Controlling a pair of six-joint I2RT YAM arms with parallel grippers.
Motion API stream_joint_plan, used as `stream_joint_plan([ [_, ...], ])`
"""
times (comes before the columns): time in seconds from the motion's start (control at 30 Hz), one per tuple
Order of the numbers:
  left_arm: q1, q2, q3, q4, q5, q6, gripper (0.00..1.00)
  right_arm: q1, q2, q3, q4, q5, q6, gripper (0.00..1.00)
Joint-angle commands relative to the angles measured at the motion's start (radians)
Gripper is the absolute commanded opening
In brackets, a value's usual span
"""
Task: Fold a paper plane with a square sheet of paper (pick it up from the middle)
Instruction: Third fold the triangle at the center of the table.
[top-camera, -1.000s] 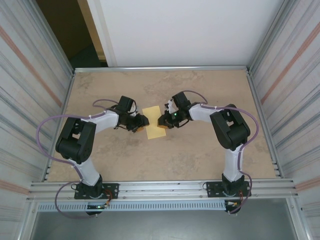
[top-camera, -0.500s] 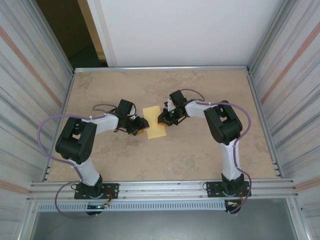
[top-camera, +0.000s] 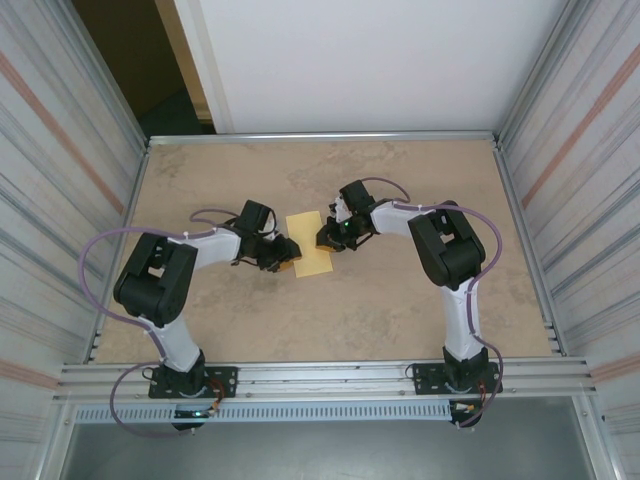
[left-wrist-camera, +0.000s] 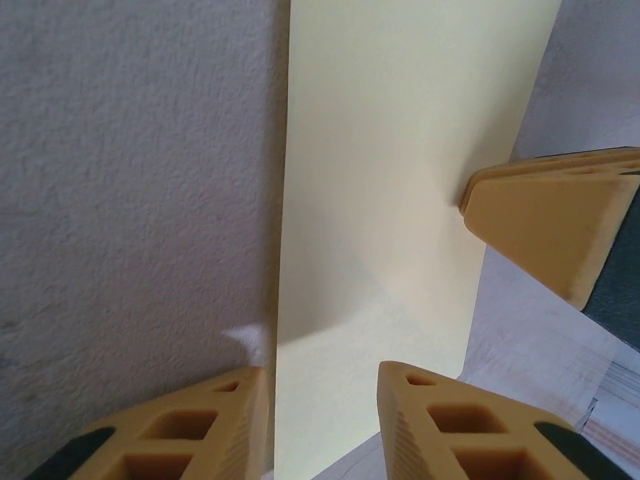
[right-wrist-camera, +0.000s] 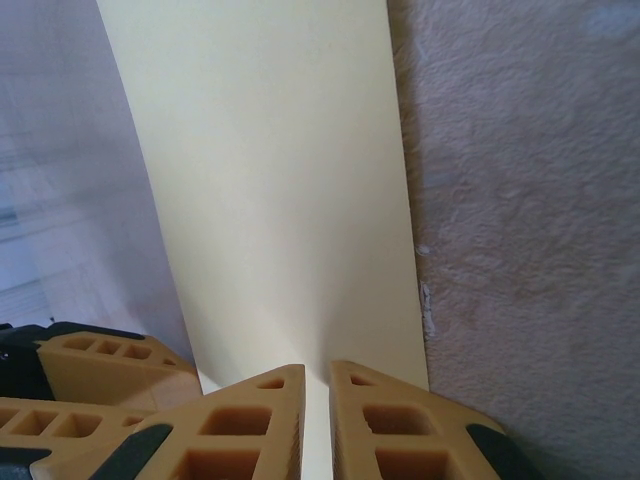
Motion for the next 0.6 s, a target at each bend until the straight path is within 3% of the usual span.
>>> stream_joint_plan([
  [0.0, -0.005, 0.020, 0.023, -0.027, -0.001, 0.002, 0.35, -0.004, 0.030, -0.028, -0.036, 0.045, 0.010, 0.16],
  [0.17, -0.014, 0.042, 0.033, -0.012, 0.035, 0.004, 0.34, -0.003, 0.030, -0.030, -0.035, 0.041, 0.010, 0.16],
  [0.4, -0.011, 0.004, 0.009, 0.134, 0.135, -0.048, 0.33, -0.005, 0.029, -0.034, -0.034, 0.041, 0.011, 0.16],
  [0.57, -0.003, 0.026, 0.024, 0.109, 0.117, -0.040, 0.29, -0.008, 0.023, -0.036, -0.031, 0.038, 0.013, 0.16],
])
